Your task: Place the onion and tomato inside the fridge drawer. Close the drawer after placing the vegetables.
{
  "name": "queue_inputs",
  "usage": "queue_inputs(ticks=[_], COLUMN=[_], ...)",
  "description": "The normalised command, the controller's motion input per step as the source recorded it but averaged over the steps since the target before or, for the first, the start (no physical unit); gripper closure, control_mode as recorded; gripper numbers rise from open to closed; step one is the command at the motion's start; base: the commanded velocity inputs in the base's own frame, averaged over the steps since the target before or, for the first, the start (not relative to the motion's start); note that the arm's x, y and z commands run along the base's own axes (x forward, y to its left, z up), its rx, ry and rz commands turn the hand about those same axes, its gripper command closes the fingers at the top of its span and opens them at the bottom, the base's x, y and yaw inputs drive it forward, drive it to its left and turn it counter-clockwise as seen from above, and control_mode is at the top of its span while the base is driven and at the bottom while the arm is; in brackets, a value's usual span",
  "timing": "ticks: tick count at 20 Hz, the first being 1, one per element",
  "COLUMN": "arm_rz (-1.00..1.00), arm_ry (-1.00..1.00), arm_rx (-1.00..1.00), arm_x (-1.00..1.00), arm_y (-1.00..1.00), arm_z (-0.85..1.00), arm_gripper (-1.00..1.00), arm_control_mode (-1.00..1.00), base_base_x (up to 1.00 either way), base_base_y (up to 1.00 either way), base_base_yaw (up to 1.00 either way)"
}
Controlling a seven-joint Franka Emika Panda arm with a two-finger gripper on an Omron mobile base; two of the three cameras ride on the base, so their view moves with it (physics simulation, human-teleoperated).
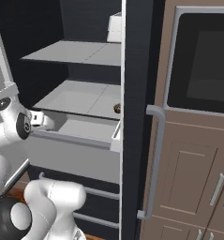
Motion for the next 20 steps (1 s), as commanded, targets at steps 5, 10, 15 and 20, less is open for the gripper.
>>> queue_inputs(ticks=[5, 10, 15, 20], arm_rz=[0.00, 0.00, 0.00, 0.00], arm_ry=[-0.03, 0.05, 0.00, 0.00], arm_rx=[0.04, 0.06, 0.05, 0.09], arm_x=[-1.00, -0.28, -0.19, -0.59], arm_y=[-0.11, -0.37, -0.40, -0.38], arm_z=[0.11, 0.30, 0.37, 0.24], arm_gripper=[-1.00, -1.00, -1.00, -1.00], arm_control_mode=[-1.00, -1.00, -1.00, -1.00], base_base_x=[0.00, 0.00, 0.00, 0.00], base_base_y=[0.00, 0.00, 0.00, 0.00], base_base_yaw=[0.00, 0.00, 0.00, 0.00])
